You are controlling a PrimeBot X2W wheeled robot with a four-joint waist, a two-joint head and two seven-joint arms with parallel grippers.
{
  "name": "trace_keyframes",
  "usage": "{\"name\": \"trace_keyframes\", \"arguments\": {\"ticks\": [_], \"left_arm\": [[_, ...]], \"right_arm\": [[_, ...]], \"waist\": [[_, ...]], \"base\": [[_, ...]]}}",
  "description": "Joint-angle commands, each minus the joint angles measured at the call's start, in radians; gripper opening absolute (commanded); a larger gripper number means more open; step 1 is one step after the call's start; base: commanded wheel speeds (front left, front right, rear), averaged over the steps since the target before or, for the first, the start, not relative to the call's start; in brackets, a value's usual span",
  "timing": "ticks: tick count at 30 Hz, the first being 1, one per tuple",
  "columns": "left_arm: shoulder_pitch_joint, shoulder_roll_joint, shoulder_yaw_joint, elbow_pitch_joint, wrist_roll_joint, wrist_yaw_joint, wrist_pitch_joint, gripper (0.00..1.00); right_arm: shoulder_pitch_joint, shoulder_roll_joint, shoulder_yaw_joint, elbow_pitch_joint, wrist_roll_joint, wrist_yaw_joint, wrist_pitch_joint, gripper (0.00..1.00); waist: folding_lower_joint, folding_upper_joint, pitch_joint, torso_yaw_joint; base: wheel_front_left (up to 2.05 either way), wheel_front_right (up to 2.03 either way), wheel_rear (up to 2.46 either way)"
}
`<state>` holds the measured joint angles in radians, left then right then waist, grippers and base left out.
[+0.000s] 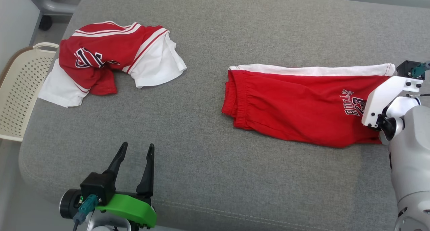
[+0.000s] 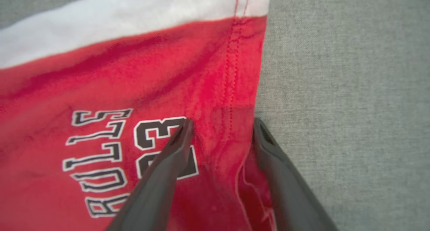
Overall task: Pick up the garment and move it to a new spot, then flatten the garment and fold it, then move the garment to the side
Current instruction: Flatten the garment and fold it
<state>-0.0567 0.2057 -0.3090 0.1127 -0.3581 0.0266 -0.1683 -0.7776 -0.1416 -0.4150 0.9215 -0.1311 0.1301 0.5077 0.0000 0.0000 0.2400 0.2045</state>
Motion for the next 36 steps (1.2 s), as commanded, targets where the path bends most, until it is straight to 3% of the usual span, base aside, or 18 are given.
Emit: {"name": "trace_keyframes", "arguments": {"ticks": [1, 23, 30, 36], "left_arm": [[-0.02, 0.001, 0.0, 0.004, -0.003, -0.003, -0.001, 1.0], [-0.005, 0.004, -0.009, 0.036, -0.028, 0.009, -0.012, 1.0], [0.014, 0.003, -0.016, 0.041, -0.039, 0.01, -0.013, 1.0], [0.027, 0.003, -0.019, 0.048, -0.047, 0.015, -0.01, 1.0]], "right_arm": [[0.014, 0.021, -0.005, 0.026, -0.012, 0.001, 0.017, 0.0], [-0.002, -0.074, -0.113, -0.065, -0.144, 0.0, 0.038, 0.0], [-0.01, -0.054, -0.112, -0.121, -0.182, 0.0, 0.064, 0.0], [-0.031, -0.005, -0.029, -0.134, -0.168, 0.0, 0.091, 0.0]], "waist": [[0.0, 0.0, 0.004, 0.0], [0.0, 0.0, -0.052, -0.031], [0.0, 0.0, -0.096, -0.045], [0.0, 0.0, -0.128, -0.055]], "base": [[0.0, 0.0, 0.0], [0.0, 0.0, 0.0], [0.0, 0.0, 0.0], [0.0, 0.0, 0.0]]}}
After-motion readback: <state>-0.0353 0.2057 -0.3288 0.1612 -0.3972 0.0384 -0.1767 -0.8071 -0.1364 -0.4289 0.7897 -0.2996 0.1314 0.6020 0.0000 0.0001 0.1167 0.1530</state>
